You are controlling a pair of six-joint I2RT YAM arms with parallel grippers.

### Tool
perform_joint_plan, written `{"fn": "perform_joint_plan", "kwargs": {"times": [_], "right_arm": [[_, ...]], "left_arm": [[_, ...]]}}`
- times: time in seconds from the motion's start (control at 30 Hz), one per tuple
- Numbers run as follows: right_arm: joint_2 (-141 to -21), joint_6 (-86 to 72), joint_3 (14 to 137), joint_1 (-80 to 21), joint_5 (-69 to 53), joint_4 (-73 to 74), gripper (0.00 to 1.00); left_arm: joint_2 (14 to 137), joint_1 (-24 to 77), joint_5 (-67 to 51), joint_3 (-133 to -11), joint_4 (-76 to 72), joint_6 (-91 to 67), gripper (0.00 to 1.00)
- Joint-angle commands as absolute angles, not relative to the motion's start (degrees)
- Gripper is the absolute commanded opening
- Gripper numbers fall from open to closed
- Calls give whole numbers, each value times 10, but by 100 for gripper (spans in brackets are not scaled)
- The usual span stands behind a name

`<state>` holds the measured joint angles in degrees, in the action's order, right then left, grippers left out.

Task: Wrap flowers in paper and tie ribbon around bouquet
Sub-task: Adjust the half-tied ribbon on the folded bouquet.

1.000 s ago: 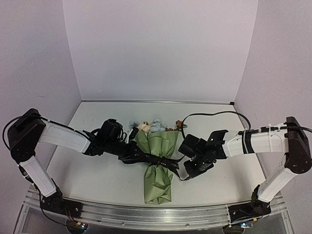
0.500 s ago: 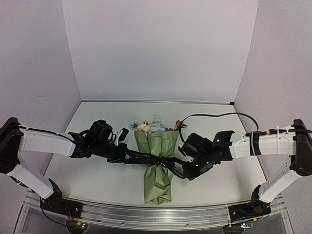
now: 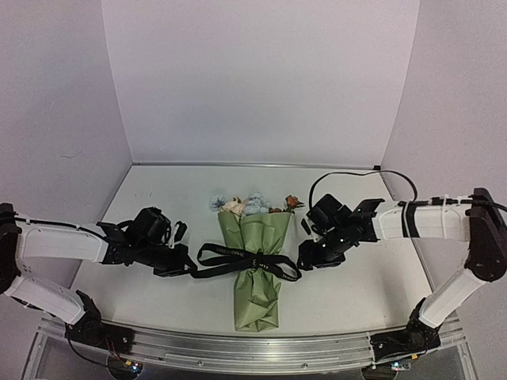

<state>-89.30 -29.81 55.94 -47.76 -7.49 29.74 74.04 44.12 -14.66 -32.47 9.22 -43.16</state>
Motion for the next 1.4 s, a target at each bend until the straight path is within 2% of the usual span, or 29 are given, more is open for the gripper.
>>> {"fn": "perform_joint_plan", "kwargs": {"times": [0.0, 0.3, 0.4, 0.57, 0.87, 1.17, 1.37], "right_arm": [[-945, -357, 592, -481, -78, 269, 55], [-1020, -397, 613, -485, -60, 267, 46], [-1026, -407, 607, -490, -59, 256, 32], [-988, -391, 601, -494, -38, 259, 0], [-875, -316, 614, -574, 40, 316, 0], [-941, -311, 622, -642, -1, 321, 0], [-970, -324, 606, -652, -8, 314, 0]], "left_arm": [[750, 439, -142, -351, 90, -425, 0], [766, 438, -147, -361, 90, -420, 0], [766, 439, -148, -360, 88, -420, 0], [766, 439, -157, -356, 85, -420, 0], [763, 438, -140, -349, 99, -435, 0], [768, 425, -83, -345, 159, -464, 0], [783, 408, -82, -332, 169, -475, 0]]}}
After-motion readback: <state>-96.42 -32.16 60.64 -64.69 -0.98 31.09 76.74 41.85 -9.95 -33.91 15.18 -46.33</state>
